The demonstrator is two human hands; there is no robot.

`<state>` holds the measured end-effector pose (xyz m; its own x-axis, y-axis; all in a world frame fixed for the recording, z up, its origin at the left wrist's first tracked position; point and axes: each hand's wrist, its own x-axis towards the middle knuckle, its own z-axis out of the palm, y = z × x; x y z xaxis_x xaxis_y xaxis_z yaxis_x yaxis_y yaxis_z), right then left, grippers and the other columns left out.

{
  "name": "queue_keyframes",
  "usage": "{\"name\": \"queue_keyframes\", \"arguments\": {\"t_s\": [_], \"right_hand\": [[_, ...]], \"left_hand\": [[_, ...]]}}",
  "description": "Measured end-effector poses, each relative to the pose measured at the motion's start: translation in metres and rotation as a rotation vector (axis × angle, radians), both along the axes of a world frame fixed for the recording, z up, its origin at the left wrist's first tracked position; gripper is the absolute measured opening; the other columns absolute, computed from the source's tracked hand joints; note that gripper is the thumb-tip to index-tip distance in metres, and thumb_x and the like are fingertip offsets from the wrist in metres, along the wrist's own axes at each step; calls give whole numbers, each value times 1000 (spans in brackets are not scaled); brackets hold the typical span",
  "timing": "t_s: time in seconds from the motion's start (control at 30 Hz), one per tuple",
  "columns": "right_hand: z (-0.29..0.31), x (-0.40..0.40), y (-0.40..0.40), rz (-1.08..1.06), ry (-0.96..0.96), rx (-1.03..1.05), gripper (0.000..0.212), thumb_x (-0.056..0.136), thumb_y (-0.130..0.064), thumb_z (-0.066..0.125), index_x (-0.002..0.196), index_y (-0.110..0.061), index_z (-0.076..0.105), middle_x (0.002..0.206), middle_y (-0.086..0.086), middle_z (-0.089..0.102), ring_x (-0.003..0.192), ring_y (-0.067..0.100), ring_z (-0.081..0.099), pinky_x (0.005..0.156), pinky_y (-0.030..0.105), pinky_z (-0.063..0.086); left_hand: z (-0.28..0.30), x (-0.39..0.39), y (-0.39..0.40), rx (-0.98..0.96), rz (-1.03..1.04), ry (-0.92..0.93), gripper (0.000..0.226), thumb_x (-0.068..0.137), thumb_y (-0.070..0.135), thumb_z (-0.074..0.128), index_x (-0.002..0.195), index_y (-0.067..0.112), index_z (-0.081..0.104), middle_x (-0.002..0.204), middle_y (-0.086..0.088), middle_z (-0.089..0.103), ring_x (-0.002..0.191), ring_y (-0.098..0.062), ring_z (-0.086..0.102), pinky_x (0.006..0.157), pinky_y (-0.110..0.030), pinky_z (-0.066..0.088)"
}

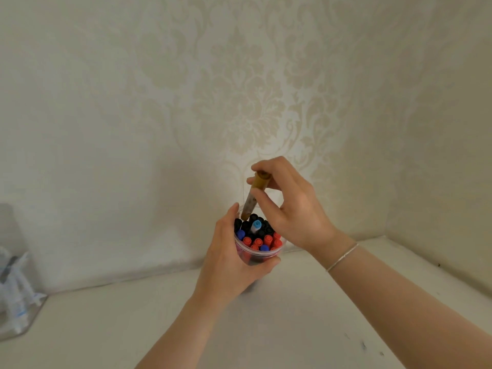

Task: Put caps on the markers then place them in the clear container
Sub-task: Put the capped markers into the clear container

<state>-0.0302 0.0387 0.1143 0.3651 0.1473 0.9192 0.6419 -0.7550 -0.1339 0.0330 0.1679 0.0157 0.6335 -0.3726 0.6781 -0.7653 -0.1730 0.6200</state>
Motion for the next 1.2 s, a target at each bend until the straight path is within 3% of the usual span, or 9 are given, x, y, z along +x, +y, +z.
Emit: {"name": "queue_keyframes", "arguments": {"t_s": [0.13, 0.27, 0.4, 0.53, 0.67, 0.87, 0.93, 1.07, 1.2], "right_hand": [[-3, 3, -5, -41, -45, -115, 23, 92, -11, 55, 113, -2, 55, 99, 3, 56, 86, 21, 67, 62, 37, 57], [-13, 4, -1, -233, -62, -123, 25, 86, -22, 59, 109, -12, 58, 94, -6, 64, 73, 18, 67, 55, 37, 55], [-16, 7, 3, -323, 40, -72, 29, 81, -25, 65, 100, -26, 43, 87, -13, 65, 75, 14, 66, 60, 28, 51], [-24, 12, 2, -451, -24, -153, 18, 78, -23, 69, 83, -16, 54, 71, -8, 64, 61, 19, 55, 64, 25, 43], [-30, 16, 2, -413, -23, -106, 15, 85, -26, 56, 77, -13, 56, 67, -5, 62, 59, 16, 54, 74, 25, 39], [-32, 23, -2, -349, 130, -5, 17, 87, -26, 55, 79, -12, 59, 91, -3, 60, 73, 18, 59, 74, 32, 47], [-26, 24, 1, -290, 311, 161, 19, 90, -27, 57, 79, -12, 58, 97, -4, 58, 82, 16, 60, 74, 32, 50], [-7, 28, 0, -93, 653, 384, 15, 85, -24, 63, 75, -15, 57, 84, -2, 69, 91, 13, 65, 87, 36, 52], [8, 18, 3, -286, 600, 37, 19, 85, -36, 61, 91, -18, 55, 94, -4, 57, 90, 11, 55, 79, 28, 49]], "left_hand": [[0, -3, 3, -15, -13, -2, 110, 54, 57, 84, 139, 48, 15, 134, 22, 35, 125, 10, 39, 93, -5, 39], [-2, -5, 1, -19, -29, -14, 110, 54, 53, 85, 143, 35, 23, 135, 18, 38, 127, 3, 42, 96, -10, 42], [0, -5, 1, -22, -20, -19, 111, 54, 52, 86, 144, 28, 26, 135, 16, 40, 127, 2, 43, 95, -10, 42], [2, -7, 0, -8, -30, -23, 111, 55, 49, 87, 145, 26, 26, 133, 20, 39, 123, 6, 44, 93, -9, 42], [3, -5, -2, -7, -14, -40, 112, 55, 49, 88, 145, 20, 28, 135, 14, 41, 125, 1, 45, 96, -13, 42], [7, -6, -9, -18, 29, -71, 111, 56, 58, 82, 145, 18, 29, 134, 13, 42, 122, 10, 43, 94, -6, 38], [7, -3, -8, -18, 40, -56, 111, 56, 56, 83, 146, 22, 28, 135, 13, 42, 122, 10, 43, 94, -5, 37], [4, 2, -3, -40, 30, -2, 108, 54, 54, 85, 142, 38, 24, 137, 17, 40, 124, 5, 44, 96, -8, 39], [6, 3, -3, -18, 25, 0, 102, 54, 52, 87, 137, 35, 30, 133, 20, 40, 122, 4, 46, 95, -13, 44]]}}
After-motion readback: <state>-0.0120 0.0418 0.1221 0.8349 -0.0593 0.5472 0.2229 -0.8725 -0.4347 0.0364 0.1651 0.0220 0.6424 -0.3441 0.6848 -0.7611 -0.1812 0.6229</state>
